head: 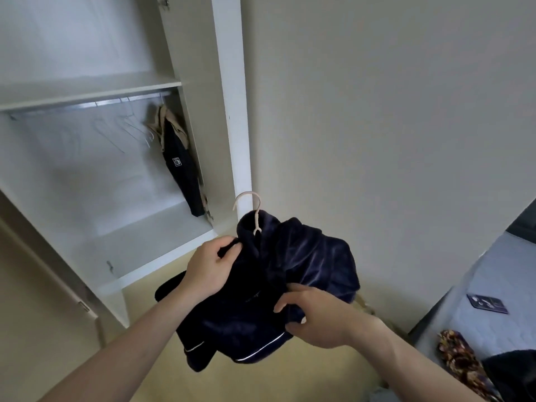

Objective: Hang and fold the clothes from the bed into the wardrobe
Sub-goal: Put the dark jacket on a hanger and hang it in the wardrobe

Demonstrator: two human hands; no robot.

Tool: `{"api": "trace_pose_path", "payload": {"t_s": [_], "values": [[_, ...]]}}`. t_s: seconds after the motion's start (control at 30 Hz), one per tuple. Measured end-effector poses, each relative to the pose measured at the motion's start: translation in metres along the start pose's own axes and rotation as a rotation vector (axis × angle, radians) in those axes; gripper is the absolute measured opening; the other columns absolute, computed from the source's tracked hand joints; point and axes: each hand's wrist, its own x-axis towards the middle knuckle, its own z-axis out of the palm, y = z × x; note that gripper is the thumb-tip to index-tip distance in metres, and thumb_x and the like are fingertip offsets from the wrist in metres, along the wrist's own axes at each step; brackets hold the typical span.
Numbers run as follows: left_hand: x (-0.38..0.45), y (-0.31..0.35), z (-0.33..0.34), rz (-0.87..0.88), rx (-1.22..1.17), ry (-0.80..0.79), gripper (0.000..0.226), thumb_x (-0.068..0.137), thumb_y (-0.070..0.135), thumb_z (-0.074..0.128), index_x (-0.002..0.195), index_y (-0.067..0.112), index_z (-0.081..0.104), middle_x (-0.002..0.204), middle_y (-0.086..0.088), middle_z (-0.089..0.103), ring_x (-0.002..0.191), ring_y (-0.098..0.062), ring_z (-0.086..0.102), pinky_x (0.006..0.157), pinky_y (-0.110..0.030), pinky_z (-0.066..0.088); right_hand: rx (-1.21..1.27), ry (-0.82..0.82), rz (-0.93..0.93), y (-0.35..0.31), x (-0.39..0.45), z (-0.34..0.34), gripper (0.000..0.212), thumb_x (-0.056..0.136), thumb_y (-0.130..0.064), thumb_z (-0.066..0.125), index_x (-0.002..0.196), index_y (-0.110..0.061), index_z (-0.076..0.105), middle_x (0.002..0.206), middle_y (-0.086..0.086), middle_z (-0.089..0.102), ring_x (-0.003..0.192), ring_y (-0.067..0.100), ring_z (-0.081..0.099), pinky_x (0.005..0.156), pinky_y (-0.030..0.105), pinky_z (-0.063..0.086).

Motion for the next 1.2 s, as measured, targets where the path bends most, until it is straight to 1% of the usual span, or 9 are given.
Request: {"api": "trace_pose_path", "payload": {"t_s": [0.1,0.17,0.3,0.37,0.47,0.6,0.83,1.03,1.2], "values": [[0.018,-0.009,-0.033,0.001,-0.040,0.019,0.023,0.098,0.041,0.053,0.084,0.029,0.068,0.069,0.007,0.064,0.069,-0.019,0.062,0.070,-0.044,0.052,0.057,0.137,-0.059,-0.009,0.023,-0.023,0.009,0.089,-0.035,0.064,0.094,-0.036,0.072,0.102,-0.024,0.058,0.089,0.003,0.061,0.079,0.025,0.053],[0.030,-0.015,-0.057,0.003,-0.051,0.020,0.024,0.097,0.043,0.052,0.089,0.030,0.071,0.075,0.008,0.068,0.075,-0.017,0.066,0.075,-0.045,0.054,0.071,0.348,-0.041,-0.013,0.041,-0.044,0.026,0.085,-0.044,0.064,0.067,-0.025,0.062,0.094,-0.018,0.065,0.085,0.006,0.065,0.072,0.025,0.052],[0.051,-0.025,-0.096,0.037,-0.020,0.030,0.027,0.094,0.050,0.050,0.096,0.036,0.072,0.087,0.011,0.073,0.086,-0.014,0.069,0.083,-0.046,0.056,0.137,0.823,0.014,-0.013,0.081,-0.078,0.033,0.087,-0.045,0.068,0.064,-0.025,0.055,0.098,-0.018,0.069,0.094,0.009,0.065,0.074,0.021,0.047],[0.060,-0.032,-0.112,0.040,-0.001,0.011,0.031,0.093,0.054,0.049,0.097,0.033,0.072,0.085,0.008,0.073,0.084,-0.017,0.069,0.083,-0.049,0.055,0.072,0.727,0.075,-0.012,0.103,-0.082,0.008,0.089,-0.044,0.071,0.090,-0.043,0.063,0.117,-0.025,0.062,0.113,0.002,0.054,0.092,0.026,0.045],[0.073,-0.049,-0.134,0.022,0.018,-0.003,0.028,0.096,0.048,0.052,0.096,0.029,0.072,0.081,0.004,0.071,0.081,-0.021,0.068,0.083,-0.051,0.055,0.131,0.476,0.176,-0.008,0.130,-0.074,0.021,0.094,-0.049,0.066,0.114,-0.045,0.063,0.107,-0.027,0.066,0.103,0.000,0.061,0.092,0.026,0.047],[0.095,-0.073,-0.159,-0.008,-0.030,-0.001,0.020,0.101,0.033,0.057,0.093,0.027,0.074,0.079,0.005,0.071,0.078,-0.017,0.067,0.079,-0.041,0.052,0.177,0.355,0.147,-0.011,0.162,-0.076,0.019,0.098,-0.050,0.056,0.094,-0.036,0.069,0.083,-0.013,0.071,0.078,0.007,0.067,0.073,0.030,0.053],[0.155,-0.101,-0.187,-0.039,-0.041,0.089,0.016,0.101,0.030,0.060,0.094,0.037,0.073,0.089,0.019,0.072,0.087,0.004,0.065,0.077,-0.013,0.042,0.584,0.144,0.027,-0.027,0.234,-0.082,0.032,0.103,-0.045,0.050,0.115,-0.027,0.073,0.109,0.001,0.076,0.105,0.023,0.072,0.097,0.044,0.055],[0.231,-0.134,-0.206,-0.081,0.309,0.074,0.024,0.104,0.032,0.050,0.117,0.035,0.071,0.113,0.011,0.063,0.109,-0.014,0.059,0.102,-0.036,0.043,0.755,0.169,-0.015,-0.015,0.321,-0.087,0.036,0.098,-0.047,0.054,0.120,-0.024,0.071,0.113,0.004,0.076,0.108,0.026,0.072,0.103,0.055,0.051],[0.289,-0.147,-0.218,-0.071,0.334,0.116,0.025,0.103,0.028,0.053,0.121,0.037,0.067,0.121,0.014,0.057,0.115,-0.010,0.056,0.106,-0.032,0.042,0.777,0.215,0.017,0.009,0.388,-0.098,0.043,0.093,-0.057,0.057,0.111,-0.020,0.072,0.105,0.013,0.074,0.102,0.036,0.071,0.099,0.064,0.049]]}}
